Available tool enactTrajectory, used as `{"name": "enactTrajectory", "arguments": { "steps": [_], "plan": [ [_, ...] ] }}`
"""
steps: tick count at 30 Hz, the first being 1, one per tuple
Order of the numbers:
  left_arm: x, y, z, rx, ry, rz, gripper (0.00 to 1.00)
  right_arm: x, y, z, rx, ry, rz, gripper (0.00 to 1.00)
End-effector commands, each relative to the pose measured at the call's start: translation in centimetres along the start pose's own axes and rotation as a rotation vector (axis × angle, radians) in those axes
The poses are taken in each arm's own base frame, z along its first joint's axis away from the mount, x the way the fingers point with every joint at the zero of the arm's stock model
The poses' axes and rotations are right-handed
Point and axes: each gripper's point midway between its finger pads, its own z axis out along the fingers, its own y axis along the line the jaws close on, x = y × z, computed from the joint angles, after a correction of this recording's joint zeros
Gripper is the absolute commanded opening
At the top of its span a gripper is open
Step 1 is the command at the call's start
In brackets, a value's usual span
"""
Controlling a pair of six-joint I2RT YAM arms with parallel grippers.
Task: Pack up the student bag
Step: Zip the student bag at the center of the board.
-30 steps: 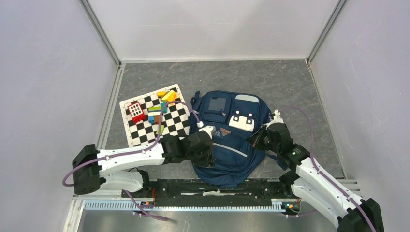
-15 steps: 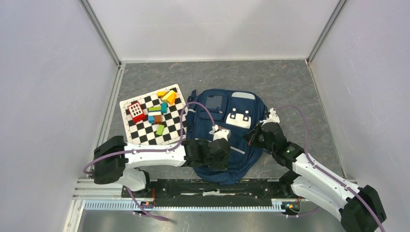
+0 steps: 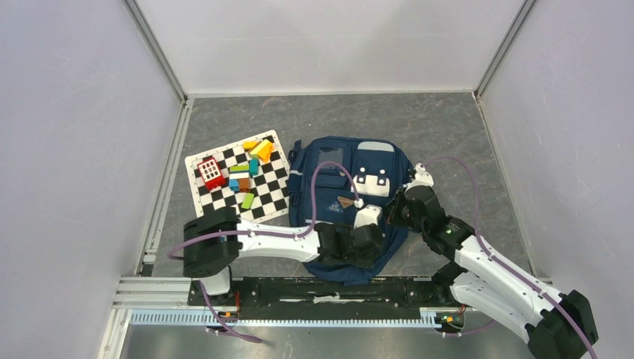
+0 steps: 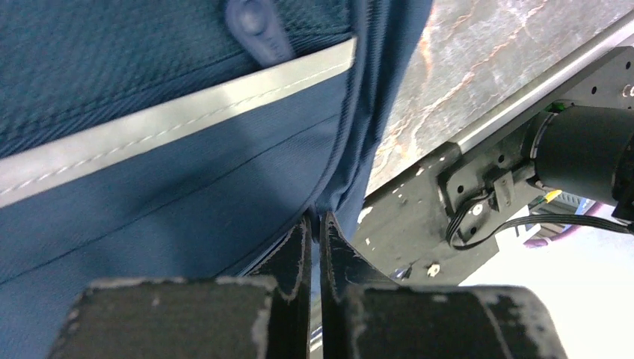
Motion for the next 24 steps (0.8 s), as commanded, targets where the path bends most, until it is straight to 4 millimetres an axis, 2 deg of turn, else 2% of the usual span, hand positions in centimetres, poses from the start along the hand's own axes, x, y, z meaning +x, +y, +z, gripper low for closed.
{"name": "enactTrajectory", "arguments": {
  "steps": [1,4,8,17,24],
  "plan": [
    [-5.6,-9.5,-0.5,0.25,-0.254,0.03,0.02,-4.4,5.2,-2.3,-0.176,-0.102,0.046,0.0],
    [-5.9,-10.4,0.2,0.267,-0.293,0.045,0.02,-4.8,5.7,-2.9,-0.186,-0.1,0.054,0.0],
    [-6.6,-10.7,0.5,0.255,-0.35,0.065,0.02,-4.9,6.1,-3.4,-0.188,-0.08,0.052,0.0],
    [-10.9,-11.5,-0.5,0.241,-0.559,0.074,0.02,-4.7,5.7,-4.0,-0.181,-0.083,0.075,0.0],
    [-13.9,-11.1,-1.5,0.199,-0.681,0.049,0.02,-4.7,4.9,-4.1,-0.153,-0.099,0.087,0.0]
  ]
}}
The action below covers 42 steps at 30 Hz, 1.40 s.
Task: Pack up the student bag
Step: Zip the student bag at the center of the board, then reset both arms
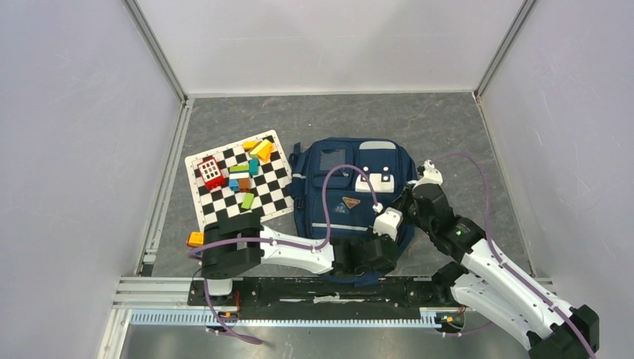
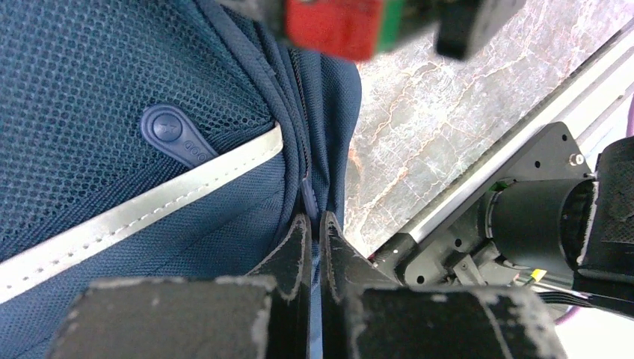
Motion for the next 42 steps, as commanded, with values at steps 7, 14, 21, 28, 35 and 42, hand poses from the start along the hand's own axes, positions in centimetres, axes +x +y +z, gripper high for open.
{"name": "enactTrajectory", "arguments": {
  "steps": [7,14,21,28,35,42],
  "plan": [
    [-12.2,-4.6,-1.0,0.111,-0.375,-0.091,0.23,-3.3,4.2,-1.9,-0.147,-0.093,0.084,0.02],
    [-12.1,-1.8,-3.6,0.079,-0.386,-0.051,1.0,-6.7,3.4,-2.9,-0.057,-0.195,-0.048,0.59],
    [-10.5,1.5,-5.5,0.082,-0.294,0.057,1.0,-10.8,2.0,-4.0,0.116,-0.238,-0.237,0.98],
    [-12.3,9.8,-8.4,-0.019,-0.2,0.026,1.0,-15.8,-2.1,-5.2,0.271,-0.279,-0.32,0.98],
    [-17.7,22.5,-16.1,-0.286,-0.193,-0.113,1.0,-19.5,-4.5,-8.7,0.393,-0.437,-0.461,0.98],
    [-22.0,30.4,-26.1,-0.534,-0.265,-0.148,1.0,-21.1,-4.5,-13.7,0.389,-0.741,-0.547,0.98]
  ]
}}
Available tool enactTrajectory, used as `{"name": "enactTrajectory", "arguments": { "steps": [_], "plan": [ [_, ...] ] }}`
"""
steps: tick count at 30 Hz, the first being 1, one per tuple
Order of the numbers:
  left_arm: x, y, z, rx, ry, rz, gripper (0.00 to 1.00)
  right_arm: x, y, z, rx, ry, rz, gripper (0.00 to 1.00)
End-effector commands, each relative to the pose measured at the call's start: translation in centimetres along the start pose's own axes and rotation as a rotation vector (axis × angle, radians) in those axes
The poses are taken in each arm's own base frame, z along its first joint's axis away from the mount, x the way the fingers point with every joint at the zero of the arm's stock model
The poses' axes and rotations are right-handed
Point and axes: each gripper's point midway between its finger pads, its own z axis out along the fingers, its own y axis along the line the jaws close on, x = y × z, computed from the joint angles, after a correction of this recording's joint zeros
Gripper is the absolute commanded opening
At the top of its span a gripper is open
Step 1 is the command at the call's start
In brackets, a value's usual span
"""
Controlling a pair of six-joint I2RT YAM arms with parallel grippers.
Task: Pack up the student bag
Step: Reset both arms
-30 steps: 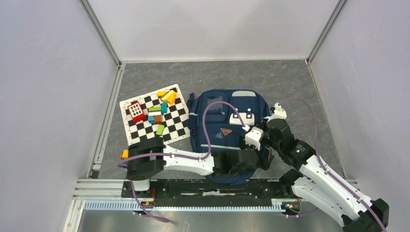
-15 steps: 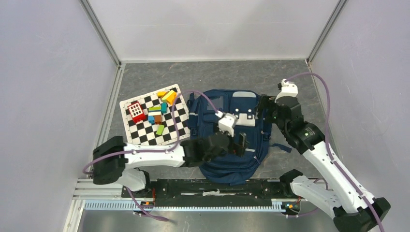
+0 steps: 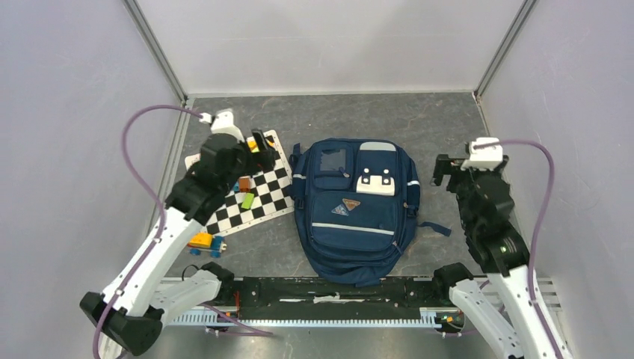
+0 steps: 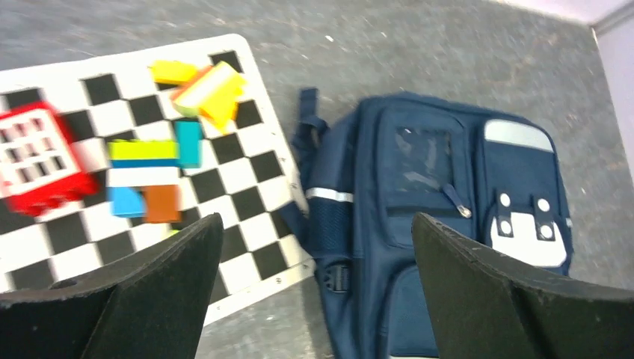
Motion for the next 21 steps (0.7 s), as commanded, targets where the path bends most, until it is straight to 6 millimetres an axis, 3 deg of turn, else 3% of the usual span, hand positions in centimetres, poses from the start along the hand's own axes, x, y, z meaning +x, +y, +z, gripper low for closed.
{"name": "enactTrajectory", "arguments": {
  "steps": [1,8,21],
  "plan": [
    [-2.2,3.9,-3.7,-0.119,0.013,0.129,1.0,-3.0,-2.7,-1.7,0.088,-0.222,-0.06,0.98],
    [-2.7,7.2,-5.5,-0.236,-0.093,0.178,1.0,-2.1,-4.4,-3.0,0.152,-0.244,-0.117,0.98],
    [-1.6,8.5,-6.2,-0.249,-0.141,0.168,1.0,-1.0,-4.2,-2.7,0.15,-0.214,-0.142,0.98]
  ]
}}
